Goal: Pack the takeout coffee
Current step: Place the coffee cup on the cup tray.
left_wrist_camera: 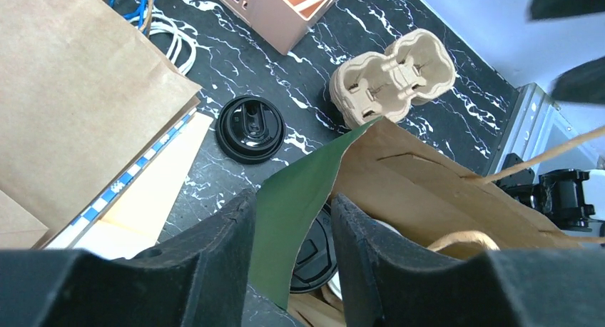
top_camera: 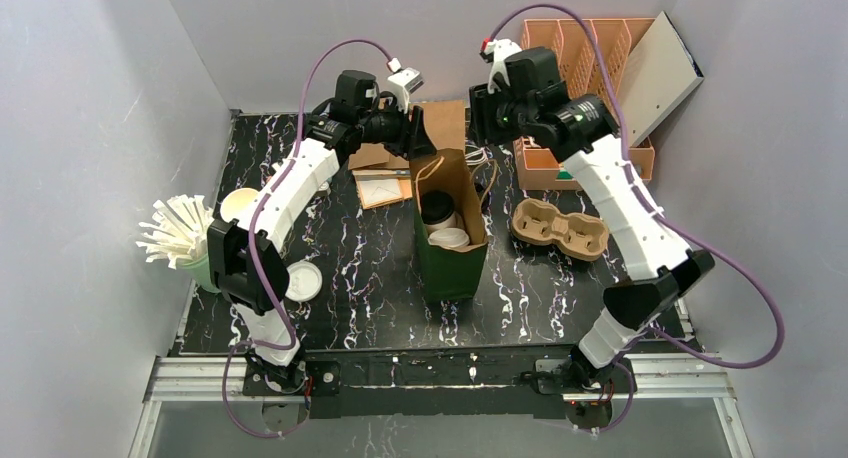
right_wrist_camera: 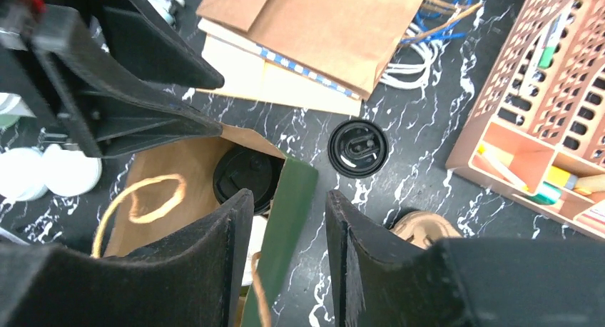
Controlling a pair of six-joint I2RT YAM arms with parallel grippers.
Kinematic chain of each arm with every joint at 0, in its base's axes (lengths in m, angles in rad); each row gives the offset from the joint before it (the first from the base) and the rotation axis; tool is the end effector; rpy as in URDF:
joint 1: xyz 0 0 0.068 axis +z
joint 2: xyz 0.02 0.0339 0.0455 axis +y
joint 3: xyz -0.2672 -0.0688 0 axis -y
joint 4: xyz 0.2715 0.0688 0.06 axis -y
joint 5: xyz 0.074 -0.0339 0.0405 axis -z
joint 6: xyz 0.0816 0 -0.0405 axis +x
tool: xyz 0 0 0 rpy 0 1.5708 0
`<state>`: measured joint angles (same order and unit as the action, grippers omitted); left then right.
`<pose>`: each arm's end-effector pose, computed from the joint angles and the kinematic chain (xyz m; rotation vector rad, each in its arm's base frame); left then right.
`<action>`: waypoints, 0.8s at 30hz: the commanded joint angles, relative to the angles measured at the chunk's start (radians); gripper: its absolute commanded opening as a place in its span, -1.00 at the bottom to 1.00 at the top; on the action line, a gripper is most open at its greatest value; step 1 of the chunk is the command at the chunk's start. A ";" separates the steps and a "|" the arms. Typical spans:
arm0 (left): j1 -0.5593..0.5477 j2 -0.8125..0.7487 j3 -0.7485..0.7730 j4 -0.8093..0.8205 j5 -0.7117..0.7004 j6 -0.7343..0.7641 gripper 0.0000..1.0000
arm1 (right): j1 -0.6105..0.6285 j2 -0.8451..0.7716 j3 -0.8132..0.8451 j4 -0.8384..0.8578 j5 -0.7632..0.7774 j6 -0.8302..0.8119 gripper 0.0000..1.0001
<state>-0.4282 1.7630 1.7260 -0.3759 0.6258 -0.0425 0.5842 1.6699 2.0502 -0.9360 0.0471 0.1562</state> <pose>0.4104 -0.2399 0.3695 0.7875 1.8560 -0.9212 0.3428 0.2220 0.4538 -0.4291 2.1071 0.3854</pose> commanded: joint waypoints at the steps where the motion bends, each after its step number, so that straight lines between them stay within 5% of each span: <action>1: -0.010 -0.003 -0.003 0.003 0.037 0.022 -0.26 | 0.000 -0.087 -0.002 0.098 0.023 -0.031 -0.01; 7: -0.022 -0.025 -0.028 -0.003 0.021 0.019 -0.46 | 0.029 -0.071 0.113 -0.017 -0.096 -0.024 -0.23; 12: -0.031 -0.037 -0.034 -0.023 0.007 0.017 -1.00 | 0.186 -0.064 0.131 -0.097 0.006 -0.031 -0.60; 16: -0.044 -0.075 -0.028 -0.046 -0.057 0.018 -1.00 | 0.276 -0.091 0.084 -0.111 0.022 -0.018 -0.97; 24: -0.089 -0.223 -0.115 -0.043 -0.195 0.024 -1.00 | 0.333 -0.231 -0.189 -0.049 0.038 -0.042 -0.97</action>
<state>-0.4942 1.6707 1.6485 -0.4084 0.4992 -0.0292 0.9066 1.5227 1.9495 -1.0222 0.0547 0.1295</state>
